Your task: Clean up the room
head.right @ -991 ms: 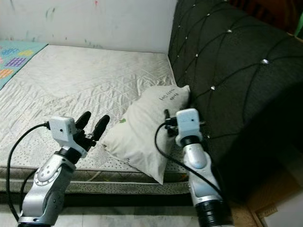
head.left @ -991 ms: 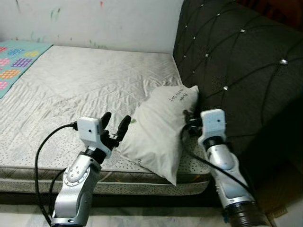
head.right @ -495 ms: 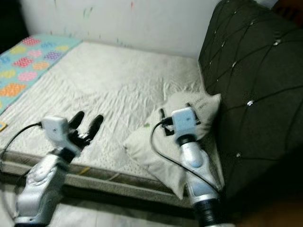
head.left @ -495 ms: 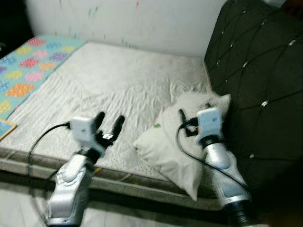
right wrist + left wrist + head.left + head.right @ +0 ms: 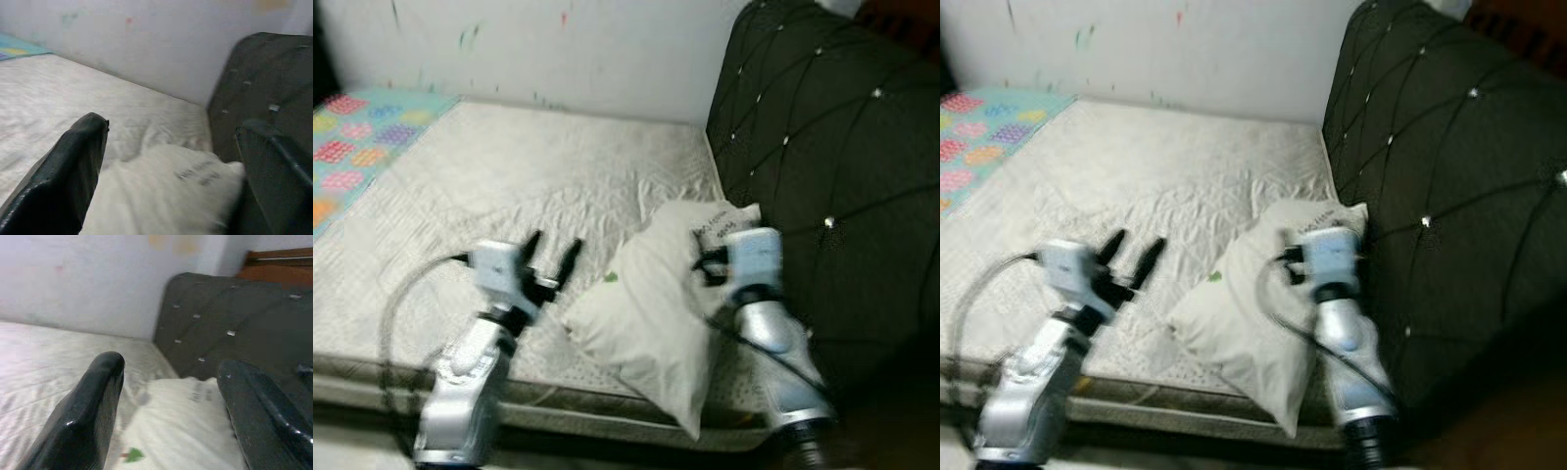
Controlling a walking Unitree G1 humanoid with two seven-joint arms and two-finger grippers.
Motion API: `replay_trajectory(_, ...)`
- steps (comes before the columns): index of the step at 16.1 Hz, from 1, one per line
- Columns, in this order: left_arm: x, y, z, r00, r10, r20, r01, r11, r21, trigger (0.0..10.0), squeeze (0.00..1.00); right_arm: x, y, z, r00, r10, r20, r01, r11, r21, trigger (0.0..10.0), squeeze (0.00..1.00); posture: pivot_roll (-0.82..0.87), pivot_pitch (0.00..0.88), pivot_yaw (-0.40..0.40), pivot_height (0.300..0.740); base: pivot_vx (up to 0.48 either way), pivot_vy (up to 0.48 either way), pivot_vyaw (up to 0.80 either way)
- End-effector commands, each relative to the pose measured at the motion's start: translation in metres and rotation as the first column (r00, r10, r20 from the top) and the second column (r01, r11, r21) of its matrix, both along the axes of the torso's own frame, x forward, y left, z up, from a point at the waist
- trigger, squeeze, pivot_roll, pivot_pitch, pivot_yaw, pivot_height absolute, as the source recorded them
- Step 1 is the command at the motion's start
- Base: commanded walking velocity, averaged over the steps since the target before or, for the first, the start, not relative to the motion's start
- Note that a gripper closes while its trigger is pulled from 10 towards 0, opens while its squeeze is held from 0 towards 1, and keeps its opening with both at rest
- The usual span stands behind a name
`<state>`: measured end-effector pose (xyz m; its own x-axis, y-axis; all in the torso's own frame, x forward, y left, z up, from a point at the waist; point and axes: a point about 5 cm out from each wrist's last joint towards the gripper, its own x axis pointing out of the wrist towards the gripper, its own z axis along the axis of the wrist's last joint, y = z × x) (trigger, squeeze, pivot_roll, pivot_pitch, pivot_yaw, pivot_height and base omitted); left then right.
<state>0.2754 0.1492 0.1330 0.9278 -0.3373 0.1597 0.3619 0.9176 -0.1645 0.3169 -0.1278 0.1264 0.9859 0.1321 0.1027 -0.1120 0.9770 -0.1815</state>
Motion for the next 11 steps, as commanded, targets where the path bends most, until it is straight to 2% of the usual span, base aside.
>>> replay_trajectory(1,0.0012,-0.005,0.0019,1.0,-0.018,0.002,0.018,1.0,-0.003,10.0,0.0,0.0009,-0.0099,0.0028,1.0,-0.025,0.006,0.025,1.0,-0.005,10.0,0.0,-0.01,0.0,-0.075,0.74,0.277,0.0,0.0)
replay_trajectory(6,0.0011,-0.0063,0.0012,1.0,-0.024,-0.001,0.024,1.0,-0.002,10.0,0.0,-0.0011,-0.0095,0.0004,1.0,-0.023,0.0,0.023,1.0,-0.008,10.0,0.0,-0.01,0.0,-0.073,0.74,0.276,0.0,0.0)
replay_trajectory(11,0.0019,-0.0063,-0.0014,1.0,0.013,-0.028,-0.013,1.0,-0.008,10.0,0.0,-0.0008,-0.0088,-0.0024,1.0,-0.016,-0.014,0.016,1.0,-0.009,10.0,0.0,0.0,0.0,-0.078,0.74,0.0,0.0,0.0)
